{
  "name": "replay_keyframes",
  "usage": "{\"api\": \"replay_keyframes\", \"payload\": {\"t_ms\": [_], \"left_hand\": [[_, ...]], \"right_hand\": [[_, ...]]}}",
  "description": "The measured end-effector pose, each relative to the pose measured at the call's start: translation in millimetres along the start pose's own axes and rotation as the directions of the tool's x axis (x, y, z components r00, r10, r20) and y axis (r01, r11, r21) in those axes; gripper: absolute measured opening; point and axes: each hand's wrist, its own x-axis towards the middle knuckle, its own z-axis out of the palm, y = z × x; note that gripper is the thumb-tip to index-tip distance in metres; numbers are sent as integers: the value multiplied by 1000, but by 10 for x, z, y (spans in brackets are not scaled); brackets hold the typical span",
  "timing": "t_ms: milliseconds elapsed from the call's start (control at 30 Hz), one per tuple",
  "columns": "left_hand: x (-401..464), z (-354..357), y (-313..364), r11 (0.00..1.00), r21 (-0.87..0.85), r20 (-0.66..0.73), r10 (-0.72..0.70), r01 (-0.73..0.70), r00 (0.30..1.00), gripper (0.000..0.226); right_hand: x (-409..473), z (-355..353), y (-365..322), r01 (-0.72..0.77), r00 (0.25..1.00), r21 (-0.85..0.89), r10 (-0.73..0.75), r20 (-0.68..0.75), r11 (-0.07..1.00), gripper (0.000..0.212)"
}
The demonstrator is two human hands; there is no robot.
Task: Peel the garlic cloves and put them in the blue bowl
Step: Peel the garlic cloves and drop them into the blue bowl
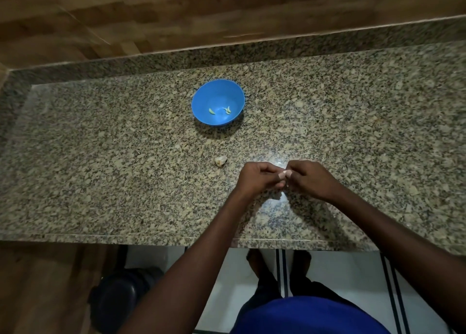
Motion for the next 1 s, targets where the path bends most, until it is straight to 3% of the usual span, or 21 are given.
{"api": "replay_keyframes", "payload": {"t_ms": [67,133,200,267,433,500,533,567,633,700,767,833,900,1000], "left_hand": [[-6,3,36,1000,10,12,15,-15,1000,14],[-10,-2,40,999,35,0,38,-38,999,13],[-23,9,33,996,55,-17,72,-70,997,14],[-30,15,16,989,84,-21,123,-121,992,15],[-2,-12,30,943,256,-24,225,-212,974,9],[24,-14,49,914,343,-30,241,-217,970,9],[36,-18,48,899,380,-33,246,-216,969,10],[55,-22,46,889,407,-45,249,-210,967,11],[90,-30,58,908,384,-89,215,-165,973,12],[140,-50,56,971,229,-131,95,-63,987,11],[156,-52,65,998,51,-119,-28,34,993,15],[140,-60,59,988,-96,-72,-131,124,989,19],[118,-88,68,963,-196,-29,-195,186,980,9],[98,-139,47,942,-248,10,-230,225,973,4]], "right_hand": [[16,-56,-15,22,996,10,-23,91,1000,30],[36,-74,-18,-95,985,261,52,167,960,32],[38,-83,-51,-256,954,526,126,271,811,31],[35,-76,-69,-369,918,644,151,368,670,28],[112,-3,-13,-609,793,744,179,583,274,32],[136,1,-2,-640,769,749,145,623,171,33],[126,0,-23,-634,773,748,157,614,195,34],[113,8,-50,-590,807,751,192,558,297,35],[80,43,-127,-367,929,656,228,291,659,35],[81,112,-99,-101,994,309,110,-12,946,33],[106,179,-27,19,990,33,-14,-142,999,26],[101,221,17,61,980,-32,-66,-187,998,23],[83,208,0,85,980,20,-80,-181,996,26],[46,137,-45,35,999,228,-24,-48,973,32]]}}
